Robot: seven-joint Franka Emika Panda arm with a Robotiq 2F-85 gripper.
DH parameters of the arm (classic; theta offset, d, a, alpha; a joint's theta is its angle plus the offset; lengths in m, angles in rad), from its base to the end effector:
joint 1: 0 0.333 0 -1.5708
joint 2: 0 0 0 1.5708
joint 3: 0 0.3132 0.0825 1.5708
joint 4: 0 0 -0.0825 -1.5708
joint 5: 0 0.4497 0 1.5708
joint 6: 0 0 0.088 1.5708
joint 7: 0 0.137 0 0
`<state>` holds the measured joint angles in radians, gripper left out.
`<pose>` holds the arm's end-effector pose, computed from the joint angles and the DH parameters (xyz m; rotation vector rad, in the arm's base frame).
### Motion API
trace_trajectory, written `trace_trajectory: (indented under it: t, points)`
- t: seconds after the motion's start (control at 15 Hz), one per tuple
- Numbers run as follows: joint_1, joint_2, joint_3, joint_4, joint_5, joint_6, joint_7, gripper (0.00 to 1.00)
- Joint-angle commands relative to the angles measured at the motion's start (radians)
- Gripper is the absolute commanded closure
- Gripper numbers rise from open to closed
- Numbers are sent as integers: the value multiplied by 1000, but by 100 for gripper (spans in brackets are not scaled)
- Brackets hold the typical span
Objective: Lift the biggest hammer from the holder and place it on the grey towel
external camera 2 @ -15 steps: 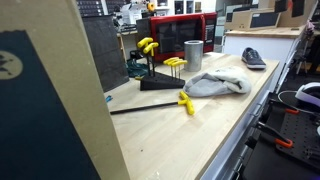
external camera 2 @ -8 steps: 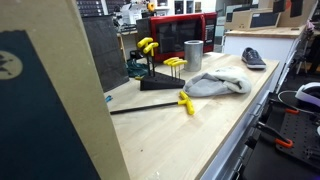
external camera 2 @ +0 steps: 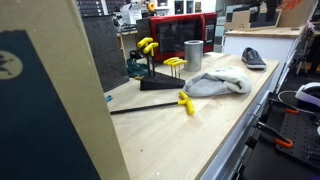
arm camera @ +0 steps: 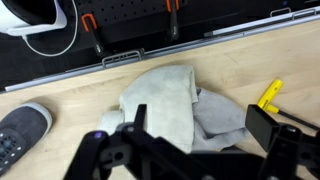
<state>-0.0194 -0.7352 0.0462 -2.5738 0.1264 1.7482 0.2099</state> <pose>0.3819 0.0240 0.4370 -3.0369 0.3422 0.1532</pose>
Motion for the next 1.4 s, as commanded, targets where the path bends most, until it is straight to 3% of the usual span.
trace_trajectory:
  t: [0.0,0.33,0.73,1.33]
  points:
    - [-11,156,1,77,-52,104,-52,0]
    - [-1,395,-17,222,-103,250,-115,0]
    - [20,650,-17,426,-138,296,-226,0]
    - [79,805,25,545,-199,308,-478,0]
